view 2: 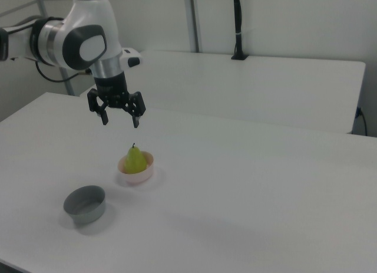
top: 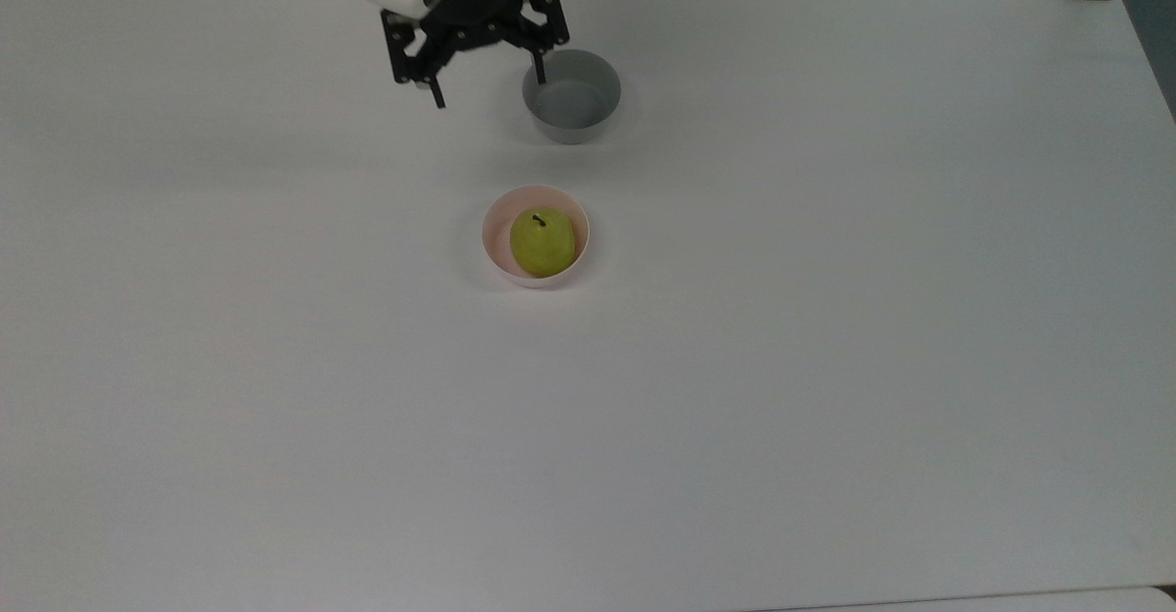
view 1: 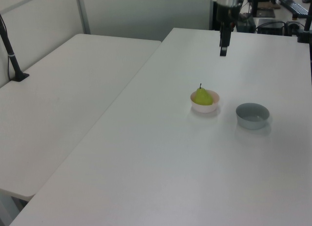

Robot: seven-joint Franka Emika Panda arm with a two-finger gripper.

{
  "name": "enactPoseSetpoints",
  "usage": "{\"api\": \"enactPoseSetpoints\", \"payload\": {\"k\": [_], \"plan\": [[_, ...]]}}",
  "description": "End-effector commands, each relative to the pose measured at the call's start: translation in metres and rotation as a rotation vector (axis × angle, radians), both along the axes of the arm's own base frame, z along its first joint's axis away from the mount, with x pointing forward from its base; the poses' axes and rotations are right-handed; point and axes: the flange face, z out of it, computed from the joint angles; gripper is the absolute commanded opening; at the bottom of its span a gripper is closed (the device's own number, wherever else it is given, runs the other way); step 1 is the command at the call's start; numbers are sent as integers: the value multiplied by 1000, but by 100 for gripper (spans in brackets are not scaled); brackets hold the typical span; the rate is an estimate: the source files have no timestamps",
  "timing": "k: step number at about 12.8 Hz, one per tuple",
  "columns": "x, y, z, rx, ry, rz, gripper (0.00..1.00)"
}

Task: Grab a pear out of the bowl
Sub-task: 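Move the open gripper over the green pear in the pink bowl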

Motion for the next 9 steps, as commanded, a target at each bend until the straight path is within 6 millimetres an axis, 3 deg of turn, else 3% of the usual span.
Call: {"api": "enactPoseSetpoints", "payload": {"k": [1,5,9], "plan": [[10,25,-36,-1,5,3,100],[29,38,-87,-10,-5,17,100],[34,51,-121,-17,-10,34,99]]}}
